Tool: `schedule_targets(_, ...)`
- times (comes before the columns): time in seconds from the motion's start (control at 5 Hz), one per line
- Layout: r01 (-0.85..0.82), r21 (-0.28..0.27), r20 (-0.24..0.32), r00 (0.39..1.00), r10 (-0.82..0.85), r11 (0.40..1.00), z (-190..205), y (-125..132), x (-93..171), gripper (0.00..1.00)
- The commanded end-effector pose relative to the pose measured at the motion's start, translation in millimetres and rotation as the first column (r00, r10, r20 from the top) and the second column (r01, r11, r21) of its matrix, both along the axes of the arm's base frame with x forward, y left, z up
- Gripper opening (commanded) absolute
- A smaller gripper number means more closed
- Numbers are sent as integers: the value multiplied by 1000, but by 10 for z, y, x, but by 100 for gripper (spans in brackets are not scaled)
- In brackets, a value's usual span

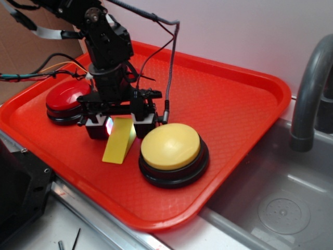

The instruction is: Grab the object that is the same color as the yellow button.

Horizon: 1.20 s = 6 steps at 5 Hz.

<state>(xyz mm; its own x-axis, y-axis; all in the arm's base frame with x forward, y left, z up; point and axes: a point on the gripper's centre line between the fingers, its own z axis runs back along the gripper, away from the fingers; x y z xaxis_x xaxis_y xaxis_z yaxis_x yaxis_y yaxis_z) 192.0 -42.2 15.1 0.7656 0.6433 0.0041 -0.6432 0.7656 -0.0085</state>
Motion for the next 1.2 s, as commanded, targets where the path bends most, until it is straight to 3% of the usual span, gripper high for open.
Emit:
schedule_targets(0.0, -25, -24, 7, 1000, 25, 999, 56, 81, -134, 0)
schedule_targets(0.4, 110, -81, 53, 993, -106, 991, 692, 165, -106, 0)
schedule_targets(0.6, 314, -110, -16, 948, -318, 943, 1079, 156, -120, 0)
schedule_targets(0.8, 486, -69, 85, 873, -480, 871, 1507, 124, -292, 0)
schedule_targets(1.0, 515, -93, 166, 852, -496, 852, 1891, 168, -440, 0)
